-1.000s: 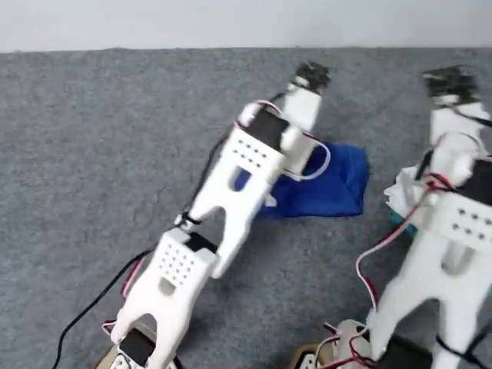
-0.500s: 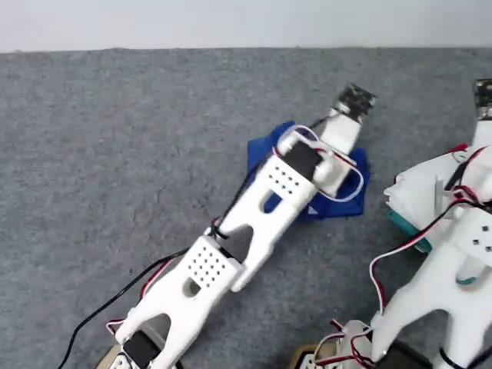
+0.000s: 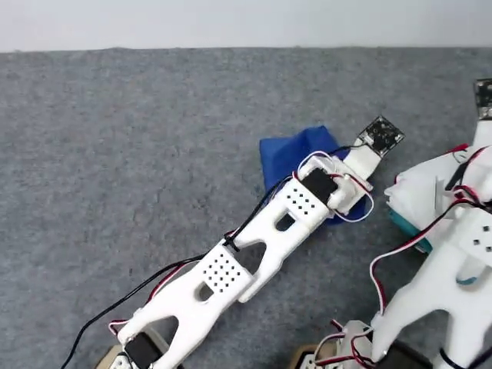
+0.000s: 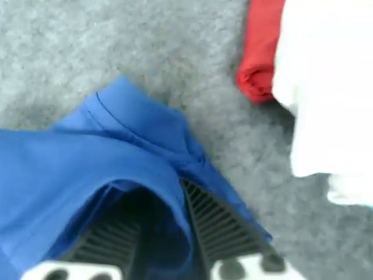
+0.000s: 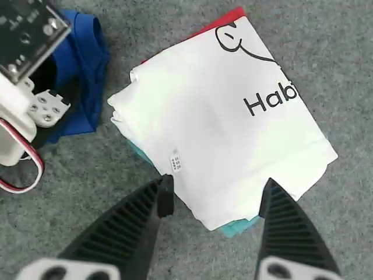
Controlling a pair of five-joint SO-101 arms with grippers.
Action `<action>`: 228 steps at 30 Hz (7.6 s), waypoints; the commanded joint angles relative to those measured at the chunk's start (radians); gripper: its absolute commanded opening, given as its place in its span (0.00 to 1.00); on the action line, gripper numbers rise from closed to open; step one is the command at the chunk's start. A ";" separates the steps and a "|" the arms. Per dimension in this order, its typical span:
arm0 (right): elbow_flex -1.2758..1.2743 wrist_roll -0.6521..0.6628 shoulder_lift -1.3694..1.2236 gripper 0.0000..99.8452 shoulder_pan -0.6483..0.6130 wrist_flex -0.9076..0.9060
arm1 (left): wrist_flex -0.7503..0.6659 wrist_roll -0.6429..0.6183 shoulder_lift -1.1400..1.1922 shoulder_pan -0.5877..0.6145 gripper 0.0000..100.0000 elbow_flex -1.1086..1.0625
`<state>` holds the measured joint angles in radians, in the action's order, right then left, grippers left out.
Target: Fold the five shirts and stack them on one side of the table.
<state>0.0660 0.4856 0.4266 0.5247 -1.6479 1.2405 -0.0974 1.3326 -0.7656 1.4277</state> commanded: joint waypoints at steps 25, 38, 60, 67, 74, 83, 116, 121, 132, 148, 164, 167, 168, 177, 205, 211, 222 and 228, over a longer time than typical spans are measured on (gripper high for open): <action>-0.029 -0.003 0.024 0.24 0.008 0.021 | 0.146 0.133 -0.344 0.149 0.14 0.251; -0.130 -0.077 -0.334 0.24 -0.394 0.437 | 0.516 0.127 -0.408 0.634 0.13 0.251; 0.026 0.106 -0.806 0.24 -0.349 0.707 | 0.516 0.127 -0.387 0.647 0.13 0.248; 0.026 0.161 -0.832 0.24 -0.337 0.891 | 0.516 0.127 -0.295 0.588 0.13 0.249; 0.137 0.117 -0.765 0.24 -0.363 0.647 | 0.516 0.132 -0.276 0.535 0.13 0.249; 0.175 0.021 -0.736 0.24 -0.380 0.366 | 0.516 0.132 -0.276 0.534 0.13 0.249; 0.253 0.097 -1.113 0.01 -0.590 0.483 | 0.516 0.132 -0.270 0.539 0.13 0.249; 0.253 0.068 -0.944 0.01 -0.588 0.369 | 0.516 0.132 -0.270 0.537 0.13 0.249; 0.249 -0.015 -0.397 0.01 -0.470 0.214 | 0.516 0.132 -0.269 0.534 0.13 0.249; 0.247 -0.040 -0.501 0.01 0.116 0.357 | 0.516 0.132 -0.269 0.534 0.13 0.249; 0.250 -0.040 -0.766 0.01 0.338 0.498 | 0.516 0.132 -0.269 0.534 0.13 0.248; 0.252 -0.040 -0.763 0.01 0.338 0.475 | 0.516 0.132 -0.269 0.534 0.13 0.248; 0.256 -0.040 -0.763 0.03 0.338 0.449 | 0.516 0.130 -0.269 0.534 0.13 0.248; 0.476 -0.038 -0.763 0.26 0.375 0.099 | 0.516 0.130 -0.269 0.534 0.13 0.248; 0.310 -0.038 -0.789 0.22 0.325 0.337 | 0.516 0.129 -0.269 0.532 0.13 0.248; 0.301 -0.038 -0.816 0.22 0.371 0.308 | 0.516 0.129 -0.269 0.532 0.13 0.248; 0.250 -0.046 -0.355 0.22 0.205 0.062 | 0.516 0.130 -0.269 0.532 0.13 0.248; -0.025 -0.046 -0.340 0.22 0.168 0.200 | 0.516 0.130 -0.269 0.532 0.13 0.248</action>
<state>0.1473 0.4488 0.0368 0.7043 -1.5298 1.7346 0.0253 1.0733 -0.2179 1.6134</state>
